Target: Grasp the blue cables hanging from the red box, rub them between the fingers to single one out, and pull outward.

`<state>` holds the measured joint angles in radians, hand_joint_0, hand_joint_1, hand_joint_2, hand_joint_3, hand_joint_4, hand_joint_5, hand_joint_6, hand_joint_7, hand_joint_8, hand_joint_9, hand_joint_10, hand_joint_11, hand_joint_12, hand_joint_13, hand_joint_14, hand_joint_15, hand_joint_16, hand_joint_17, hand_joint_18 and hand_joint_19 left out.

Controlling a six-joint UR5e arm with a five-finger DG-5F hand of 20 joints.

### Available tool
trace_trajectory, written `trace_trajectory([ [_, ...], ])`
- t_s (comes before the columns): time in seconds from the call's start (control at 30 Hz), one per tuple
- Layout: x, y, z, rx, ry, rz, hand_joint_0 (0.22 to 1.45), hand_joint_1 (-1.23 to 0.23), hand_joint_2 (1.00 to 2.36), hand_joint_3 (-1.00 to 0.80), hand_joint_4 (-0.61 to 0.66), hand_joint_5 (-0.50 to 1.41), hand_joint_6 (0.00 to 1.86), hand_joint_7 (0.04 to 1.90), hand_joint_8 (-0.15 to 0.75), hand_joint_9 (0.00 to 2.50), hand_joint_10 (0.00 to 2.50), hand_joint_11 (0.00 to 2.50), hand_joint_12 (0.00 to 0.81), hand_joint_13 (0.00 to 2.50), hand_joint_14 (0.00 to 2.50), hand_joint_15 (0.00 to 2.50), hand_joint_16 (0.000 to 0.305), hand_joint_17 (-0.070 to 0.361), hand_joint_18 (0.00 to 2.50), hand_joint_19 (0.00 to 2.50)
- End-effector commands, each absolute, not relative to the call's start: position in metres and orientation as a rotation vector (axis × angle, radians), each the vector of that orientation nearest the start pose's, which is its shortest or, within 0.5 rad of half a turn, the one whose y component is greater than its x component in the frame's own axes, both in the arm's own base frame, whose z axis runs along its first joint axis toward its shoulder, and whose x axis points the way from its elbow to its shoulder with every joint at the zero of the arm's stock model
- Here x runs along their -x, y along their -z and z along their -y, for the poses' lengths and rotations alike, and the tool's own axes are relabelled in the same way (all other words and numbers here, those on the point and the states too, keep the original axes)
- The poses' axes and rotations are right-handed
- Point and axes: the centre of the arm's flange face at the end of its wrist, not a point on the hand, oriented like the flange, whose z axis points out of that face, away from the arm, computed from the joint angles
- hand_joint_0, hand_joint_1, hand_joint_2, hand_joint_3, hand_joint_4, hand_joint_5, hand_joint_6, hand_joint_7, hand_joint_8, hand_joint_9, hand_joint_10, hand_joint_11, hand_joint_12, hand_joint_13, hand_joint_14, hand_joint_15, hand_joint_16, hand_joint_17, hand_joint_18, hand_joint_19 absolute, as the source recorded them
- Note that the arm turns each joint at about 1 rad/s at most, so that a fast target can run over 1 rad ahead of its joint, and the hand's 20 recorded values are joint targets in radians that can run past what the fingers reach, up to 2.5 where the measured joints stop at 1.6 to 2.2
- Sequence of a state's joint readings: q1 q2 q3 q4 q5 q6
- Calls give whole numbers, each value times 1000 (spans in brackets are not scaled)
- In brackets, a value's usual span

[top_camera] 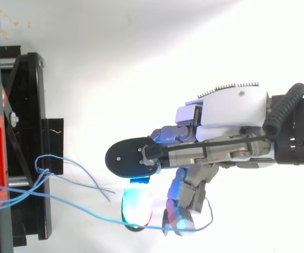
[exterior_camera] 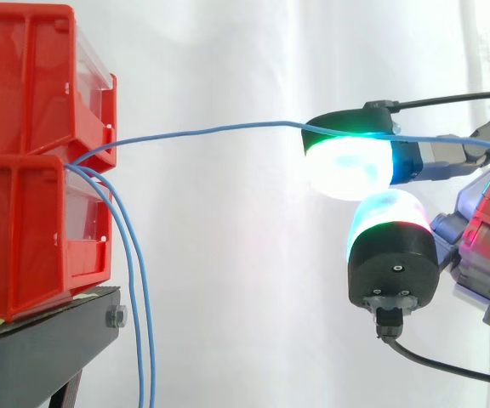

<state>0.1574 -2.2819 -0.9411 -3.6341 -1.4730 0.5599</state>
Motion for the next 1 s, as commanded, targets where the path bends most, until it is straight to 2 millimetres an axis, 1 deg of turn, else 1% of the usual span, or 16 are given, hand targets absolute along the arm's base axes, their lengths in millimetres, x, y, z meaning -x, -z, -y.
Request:
trace_trajectory([
  [0.0,-711,-316,33,2776,1553,1729,435,-326,1000,-500,180,-143,860,1042,395,1386,16,942,503,1064,18,581,65,145,971,543],
  [0.2,-711,-314,33,2775,1550,1734,437,-366,1000,-500,179,-143,860,1043,394,1397,16,945,502,1066,19,584,64,145,968,546],
  [0.23,-711,-315,33,2775,1553,1734,431,-346,1000,-500,178,-143,860,1042,394,1415,15,949,506,1072,17,586,65,146,975,543],
  [0.27,-711,-314,32,2773,1550,1736,414,-298,1000,-500,184,-143,859,1046,404,1499,15,961,514,1102,19,583,67,151,998,539],
  [0.37,-711,-315,32,2772,1553,1738,375,-231,1000,-500,198,-142,856,1042,423,1579,14,964,535,1151,18,577,72,162,1063,516],
  [0.47,-711,-314,32,2770,1549,1751,344,-187,1000,-500,212,-148,854,1025,438,1602,14,953,547,1174,16,578,75,169,1103,494],
  [0.53,-711,-316,29,2756,1551,1787,333,-184,1000,-500,220,-152,854,1009,443,1618,15,955,557,1180,16,573,77,173,1118,490],
  [0.63,-711,-315,29,2748,1544,1821,321,-207,1000,-500,232,-158,852,988,450,1617,16,959,564,1186,18,570,78,176,1129,485],
  [0.73,-711,-315,29,2742,1543,1837,317,-299,1000,-500,236,-160,852,967,452,1610,12,961,561,1185,16,566,79,177,1129,474],
  [0.77,-712,-315,29,2744,1542,1837,323,-377,1000,-500,242,-165,852,954,441,1594,14,954,563,1180,16,571,78,175,1120,472],
  [0.8,-711,-316,29,2744,1545,1836,323,-378,1000,-500,244,-165,852,952,446,1591,13,951,564,1177,18,566,78,175,1119,472],
  [0.83,-711,-314,29,2744,1540,1837,327,-415,1000,-500,246,-170,852,938,447,1573,13,955,558,1167,17,570,77,174,1112,476],
  [0.97,-712,-315,29,2744,1542,1837,345,-476,1000,-500,256,-191,860,877,440,1543,11,971,542,1137,16,578,76,170,1081,484],
])
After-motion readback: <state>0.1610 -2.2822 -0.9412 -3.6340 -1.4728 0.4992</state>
